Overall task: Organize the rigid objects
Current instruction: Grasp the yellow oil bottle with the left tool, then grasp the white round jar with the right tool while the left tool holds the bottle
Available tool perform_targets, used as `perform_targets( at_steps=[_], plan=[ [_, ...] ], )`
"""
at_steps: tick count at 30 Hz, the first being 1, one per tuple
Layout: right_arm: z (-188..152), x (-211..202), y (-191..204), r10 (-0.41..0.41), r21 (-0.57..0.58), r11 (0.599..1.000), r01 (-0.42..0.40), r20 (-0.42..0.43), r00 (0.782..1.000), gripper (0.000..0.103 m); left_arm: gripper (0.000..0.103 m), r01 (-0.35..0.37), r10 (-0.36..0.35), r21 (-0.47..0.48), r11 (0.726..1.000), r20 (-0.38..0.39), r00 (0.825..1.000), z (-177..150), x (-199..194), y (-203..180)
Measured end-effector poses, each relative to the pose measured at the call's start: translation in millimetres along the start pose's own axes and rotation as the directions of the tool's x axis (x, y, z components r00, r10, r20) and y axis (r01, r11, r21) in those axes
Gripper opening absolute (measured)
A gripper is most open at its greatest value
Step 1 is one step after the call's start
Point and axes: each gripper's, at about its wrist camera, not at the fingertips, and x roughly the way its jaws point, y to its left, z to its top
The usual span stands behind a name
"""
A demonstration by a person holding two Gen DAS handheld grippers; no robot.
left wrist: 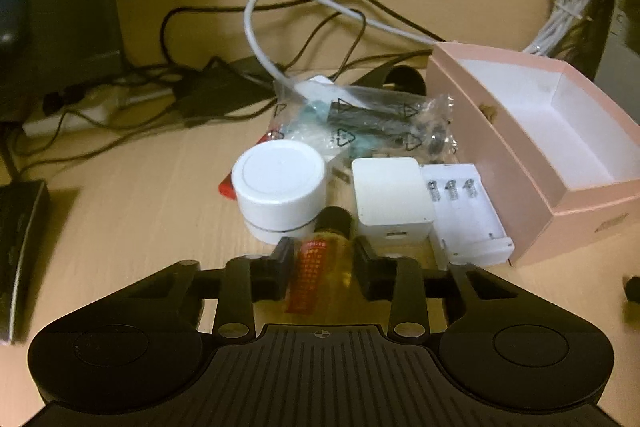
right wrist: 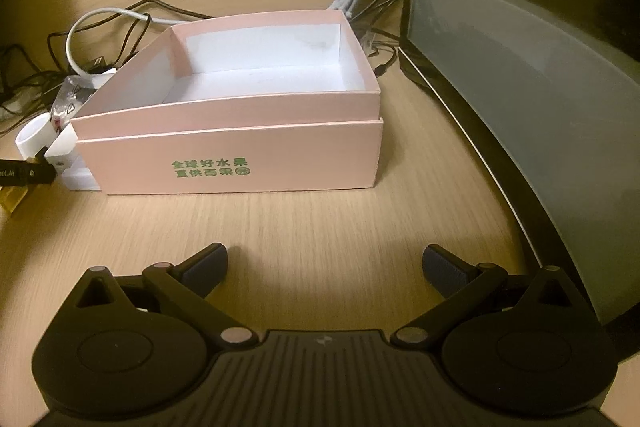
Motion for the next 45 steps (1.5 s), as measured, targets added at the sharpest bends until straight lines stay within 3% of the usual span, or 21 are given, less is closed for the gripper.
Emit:
perform_targets(
  at_steps=[2,5,6,10,13,18,20,27,28,30,34,36,40,42,45],
  plan=[
    [1.6,-0.1,-0.3,0.016,-0.014,1.0,-0.016,-0.009,1.0,0.102,0.034,-0.008,0.008,0.021,1.0,0.007,1.0,-3.3,-3.1,-0.4],
    [6.7,-5.7,10.6,0.057,-0.102,0.993,-0.057,0.002,0.998,0.087,0.033,0.022,-0.022,-0.001,1.0,0.002,1.0,-12.6,-14.3,6.1],
    [8.4,-9.6,16.8,0.065,-0.138,0.989,-0.062,0.011,0.998,0.087,0.033,0.031,-0.031,-0.017,0.999,-0.002,1.0,-16.9,-19.3,9.4],
    [21.7,-38.9,52.1,0.151,-0.256,0.961,-0.103,0.177,0.973,0.087,0.033,-0.001,-0.001,-0.097,0.995,-0.022,1.0,-37.6,-45.1,30.0],
    [40.4,-48.0,97.8,0.294,-0.426,0.879,-0.216,0.126,0.948,0.086,0.033,-0.048,0.041,-0.187,0.981,-0.04,0.998,-51.9,-62.1,52.0],
    [57.5,-43.9,171.8,0.42,-0.579,0.759,-0.296,0.088,0.903,0.079,0.033,-0.087,0.08,-0.299,0.95,-0.038,0.996,-70.1,-79.9,80.7],
    [67.3,-28.5,197.8,0.433,-0.587,0.747,-0.313,0.072,0.898,0.077,0.033,-0.092,0.084,-0.331,0.939,-0.036,0.996,-75.0,-84.9,87.1],
    [82.4,42.5,255.5,0.395,-0.534,0.768,-0.353,-0.039,0.918,0.067,0.033,-0.107,0.1,-0.379,0.919,-0.039,0.994,-79.2,-90.6,87.2],
    [81.0,46.1,257.5,0.395,-0.537,0.77,-0.345,-0.024,0.918,0.067,0.033,-0.11,0.103,-0.381,0.918,-0.04,0.994,-79.2,-90.7,86.4],
    [81.1,51.0,262.4,0.392,-0.537,0.769,-0.347,-0.033,0.919,0.055,0.033,-0.114,0.105,-0.377,0.919,-0.045,0.993,-79.2,-90.7,85.3],
    [90.1,28.3,246.1,0.463,-0.502,0.751,-0.43,-0.065,0.884,0.055,0.033,-0.117,0.105,-0.367,0.923,-0.055,0.993,-79.7,-92.4,82.4],
    [91.5,9.0,237.1,0.469,-0.525,0.731,-0.435,-0.076,0.88,0.055,0.033,-0.112,0.097,-0.358,0.927,-0.061,0.993,-78.3,-91.9,79.6],
    [90.5,-15.2,212.7,0.434,-0.542,0.709,-0.45,-0.166,0.885,0.055,0.033,-0.084,0.068,-0.318,0.944,-0.059,0.996,-76.7,-89.4,69.6],
    [83.8,-18.6,194.7,0.406,-0.526,0.721,-0.451,-0.207,0.89,0.055,0.033,-0.069,0.052,-0.293,0.954,-0.063,0.997,-74.4,-87.7,63.5],
    [65.5,-20.9,166.0,0.367,-0.524,0.747,-0.409,-0.187,0.911,0.055,0.033,-0.044,0.028,-0.261,0.964,-0.063,0.998,-71.5,-84.7,54.7]
  ],
)
